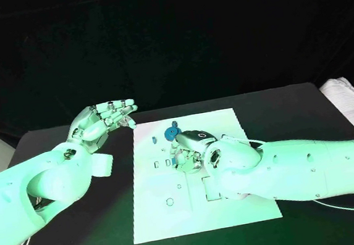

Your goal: Assemble the parts on the task board

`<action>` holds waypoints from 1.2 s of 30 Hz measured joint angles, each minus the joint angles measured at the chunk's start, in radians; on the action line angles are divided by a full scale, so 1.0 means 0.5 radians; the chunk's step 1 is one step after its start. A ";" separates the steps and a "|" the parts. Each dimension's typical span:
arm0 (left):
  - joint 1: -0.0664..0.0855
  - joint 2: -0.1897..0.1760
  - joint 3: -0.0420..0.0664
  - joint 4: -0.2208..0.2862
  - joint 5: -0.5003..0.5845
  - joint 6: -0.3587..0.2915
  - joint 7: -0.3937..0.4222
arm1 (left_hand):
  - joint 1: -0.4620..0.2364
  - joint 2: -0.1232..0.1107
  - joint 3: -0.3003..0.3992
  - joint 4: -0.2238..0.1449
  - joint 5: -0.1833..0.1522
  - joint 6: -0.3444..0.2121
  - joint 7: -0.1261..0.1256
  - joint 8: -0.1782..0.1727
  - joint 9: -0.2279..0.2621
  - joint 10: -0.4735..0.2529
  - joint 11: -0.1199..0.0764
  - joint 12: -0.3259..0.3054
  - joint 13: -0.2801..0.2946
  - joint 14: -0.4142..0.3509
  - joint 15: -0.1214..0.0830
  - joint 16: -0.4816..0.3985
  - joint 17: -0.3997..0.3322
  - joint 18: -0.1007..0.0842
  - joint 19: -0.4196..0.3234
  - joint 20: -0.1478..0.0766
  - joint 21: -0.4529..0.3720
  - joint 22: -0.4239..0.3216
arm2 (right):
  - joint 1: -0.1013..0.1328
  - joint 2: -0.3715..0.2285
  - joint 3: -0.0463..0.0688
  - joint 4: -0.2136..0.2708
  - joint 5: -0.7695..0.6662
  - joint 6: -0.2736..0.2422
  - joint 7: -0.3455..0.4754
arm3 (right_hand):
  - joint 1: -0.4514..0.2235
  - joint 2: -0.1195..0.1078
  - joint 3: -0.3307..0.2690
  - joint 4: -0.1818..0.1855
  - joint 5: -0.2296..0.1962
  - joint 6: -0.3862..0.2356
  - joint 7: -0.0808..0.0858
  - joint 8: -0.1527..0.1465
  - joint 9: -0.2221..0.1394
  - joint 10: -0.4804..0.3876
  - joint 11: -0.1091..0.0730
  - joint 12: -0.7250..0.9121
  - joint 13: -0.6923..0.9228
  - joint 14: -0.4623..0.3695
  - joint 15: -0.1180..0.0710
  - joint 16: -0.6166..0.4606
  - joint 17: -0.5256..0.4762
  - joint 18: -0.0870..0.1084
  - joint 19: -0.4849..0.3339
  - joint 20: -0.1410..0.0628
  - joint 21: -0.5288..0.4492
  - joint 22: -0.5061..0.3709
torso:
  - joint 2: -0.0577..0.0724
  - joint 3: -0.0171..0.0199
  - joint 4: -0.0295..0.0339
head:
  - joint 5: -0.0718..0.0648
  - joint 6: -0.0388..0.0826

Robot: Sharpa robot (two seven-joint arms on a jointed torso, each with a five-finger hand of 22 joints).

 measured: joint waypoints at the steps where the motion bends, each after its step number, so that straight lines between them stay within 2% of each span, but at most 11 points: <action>1: 0.000 -0.001 0.000 0.000 0.000 0.001 0.000 | 0.000 0.000 0.000 0.000 0.000 0.000 0.000 0.000 0.000 0.000 0.000 0.000 0.000 0.000 0.000 0.000 -0.001 0.000 0.000 0.000 0.000 0.000 | -0.002 0.002 0.000 -0.001 -0.007 -0.002 0.000 | 0.000 0.000 -0.002 -0.002 0.000 0.000 0.000 0.002 0.000 0.000 0.000 0.000 0.000 0.000 0.000 0.000 0.001 0.000 0.000 0.000 0.000 0.000 | 0.000 0.0000 0.000 | 0.000 0.000; 8: 0.000 -0.002 0.000 0.000 -0.001 0.006 -0.004 | 0.000 0.000 0.000 0.000 0.000 0.000 0.000 0.000 0.000 0.000 0.000 0.000 0.000 0.000 0.000 0.000 -0.002 0.000 0.000 0.000 0.000 0.000 | -0.016 0.019 0.000 -0.011 -0.046 -0.013 0.001 | -0.008 -0.008 -0.002 -0.002 0.000 -0.006 -0.001 0.004 0.000 0.000 0.000 -0.008 0.000 0.000 0.000 0.000 0.001 0.000 0.000 0.000 0.000 0.000 | -0.001 0.0000 -0.002 | 0.000 0.005; 10: 0.000 -0.002 0.000 0.000 -0.001 0.007 -0.005 | 0.000 0.000 0.000 0.000 0.000 0.000 0.000 0.000 0.000 0.000 0.000 0.000 0.000 0.000 0.000 0.000 -0.002 0.000 0.000 0.000 0.000 0.000 | -0.017 0.020 0.000 -0.014 -0.052 -0.014 0.001 | -0.010 -0.011 -0.002 -0.002 0.000 -0.006 -0.001 0.027 0.000 0.000 0.000 -0.008 0.000 0.000 0.000 0.000 0.001 0.000 0.000 0.000 0.000 0.000 | -0.001 -0.0002 -0.002 | 0.000 0.005; 24: 0.000 -0.007 0.000 0.002 -0.003 0.013 -0.011 | 0.000 0.000 0.000 0.000 0.000 0.000 0.000 0.000 0.000 0.000 0.000 0.000 0.000 0.000 0.000 0.000 -0.001 0.000 0.000 0.000 0.000 0.002 | -0.020 0.028 0.000 -0.040 -0.094 -0.020 0.002 | -0.021 -0.021 -0.002 -0.002 -0.004 -0.023 -0.004 0.050 0.000 0.000 0.000 -0.015 0.000 0.000 0.000 0.000 0.000 0.000 0.000 0.000 0.000 -0.001 | -0.002 -0.0027 0.000 | -0.007 0.006; 29: 0.000 -0.009 0.000 0.002 -0.004 0.014 -0.012 | 0.000 0.000 0.000 0.000 0.000 0.000 0.000 0.000 0.000 0.000 0.000 0.000 0.000 0.000 0.000 0.000 -0.002 0.000 0.000 0.000 0.000 0.002 | -0.021 0.031 0.000 -0.041 -0.102 -0.023 0.004 | -0.031 -0.032 0.004 -0.008 -0.004 -0.056 0.013 0.050 0.059 -0.001 0.001 -0.020 0.000 0.000 0.000 0.000 0.000 0.000 0.000 0.000 -0.008 -0.001 | -0.002 -0.0017 0.001 | -0.004 0.006; 36: 0.000 -0.011 0.000 0.003 -0.004 0.016 -0.013 | 0.000 0.000 0.000 0.000 0.000 0.000 0.000 0.000 0.000 0.000 0.000 0.000 0.000 0.000 0.000 0.000 -0.001 0.000 0.000 0.000 0.000 0.002 | -0.021 0.033 0.000 -0.049 -0.109 -0.025 0.006 | -0.052 -0.052 0.004 -0.009 -0.003 -0.095 0.031 0.026 0.049 -0.041 0.019 -0.062 0.000 0.000 0.000 0.000 0.000 0.000 0.000 0.000 -0.017 -0.001 | -0.001 -0.0013 0.000 | -0.002 0.005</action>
